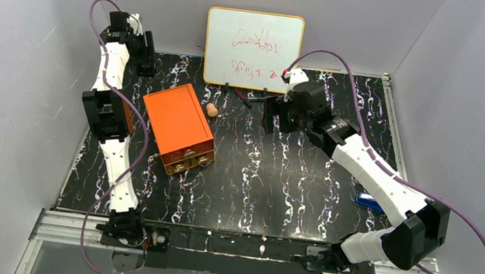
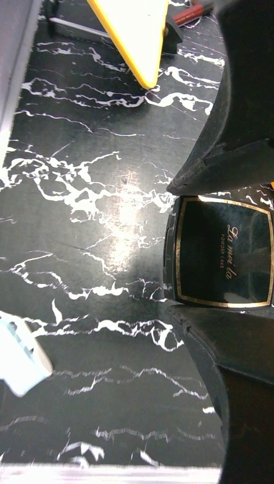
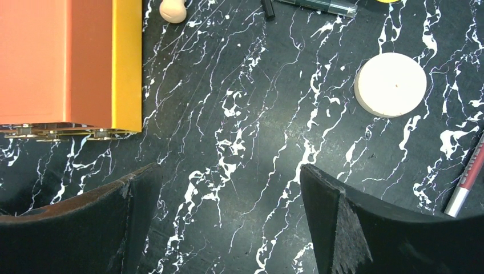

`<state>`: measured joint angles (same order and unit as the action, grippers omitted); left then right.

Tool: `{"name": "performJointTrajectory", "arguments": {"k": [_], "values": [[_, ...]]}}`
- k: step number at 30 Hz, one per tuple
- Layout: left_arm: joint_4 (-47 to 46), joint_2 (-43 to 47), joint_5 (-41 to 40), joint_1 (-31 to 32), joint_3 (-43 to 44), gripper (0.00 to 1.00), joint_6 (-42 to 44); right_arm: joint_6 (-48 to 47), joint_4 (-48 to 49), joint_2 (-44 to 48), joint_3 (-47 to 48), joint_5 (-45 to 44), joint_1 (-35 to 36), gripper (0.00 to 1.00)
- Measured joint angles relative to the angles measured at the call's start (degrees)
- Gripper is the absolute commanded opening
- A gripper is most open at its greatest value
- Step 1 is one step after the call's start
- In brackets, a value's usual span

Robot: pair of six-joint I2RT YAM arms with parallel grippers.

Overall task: Organize the makeup
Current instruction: Move the makeup to the center of the board.

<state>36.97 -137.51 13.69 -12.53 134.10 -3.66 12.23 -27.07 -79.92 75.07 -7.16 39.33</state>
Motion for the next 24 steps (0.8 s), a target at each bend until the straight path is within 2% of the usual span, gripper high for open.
{"name": "performJointTrajectory", "arguments": {"k": [7,13,24], "values": [[1.01,4.02,-2.4,-0.11,2.12,0.0,-0.59,0.11,-0.02,2.8,-2.58,-0.15,0.0,0.98],[0.13,13.75,-1.64,0.46,-0.79,0.0,-1.68,0.92,-0.09,2.89,-3.63,0.2,0.0,0.98],[-1.2,27.82,-0.52,10.58,-4.39,0.0,-1.46,2.21,0.22,3.06,-4.37,1.79,0.0,0.98]]}}
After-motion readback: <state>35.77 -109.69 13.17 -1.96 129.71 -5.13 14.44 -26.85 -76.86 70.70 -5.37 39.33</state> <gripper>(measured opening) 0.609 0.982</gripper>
